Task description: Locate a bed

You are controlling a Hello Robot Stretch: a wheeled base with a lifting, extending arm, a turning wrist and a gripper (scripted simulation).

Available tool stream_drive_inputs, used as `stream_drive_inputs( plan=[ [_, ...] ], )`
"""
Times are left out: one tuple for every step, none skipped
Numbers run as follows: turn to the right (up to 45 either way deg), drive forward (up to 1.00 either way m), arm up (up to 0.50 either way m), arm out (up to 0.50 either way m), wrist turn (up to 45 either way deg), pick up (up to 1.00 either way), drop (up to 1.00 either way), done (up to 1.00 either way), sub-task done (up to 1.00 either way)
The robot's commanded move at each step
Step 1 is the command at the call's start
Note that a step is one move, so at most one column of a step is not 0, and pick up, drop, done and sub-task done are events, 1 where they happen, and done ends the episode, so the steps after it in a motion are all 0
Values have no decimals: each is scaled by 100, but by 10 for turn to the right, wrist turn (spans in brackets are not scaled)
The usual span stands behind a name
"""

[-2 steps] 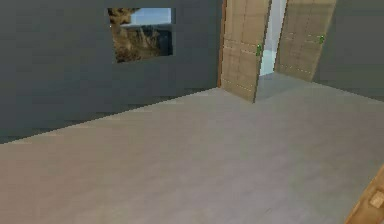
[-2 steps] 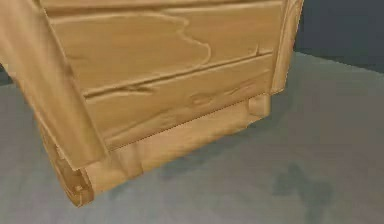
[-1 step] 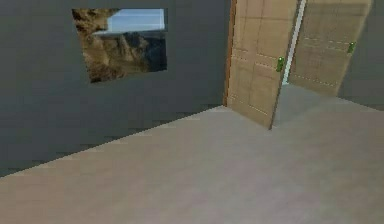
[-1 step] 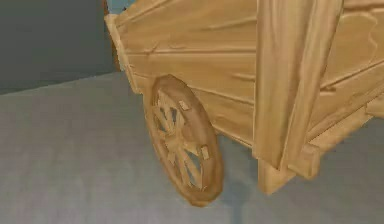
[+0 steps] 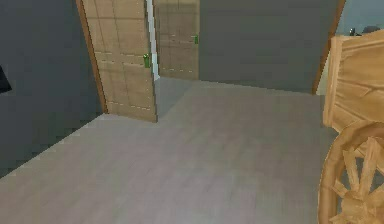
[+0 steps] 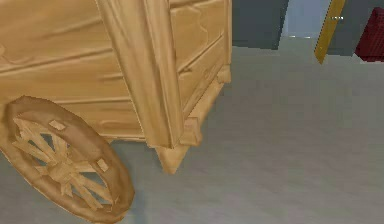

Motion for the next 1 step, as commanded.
stream_drive_inputs(
  plan=[
    [0, 5, 0, 0, 0, 0, 0, 0, 0]
  ],
)
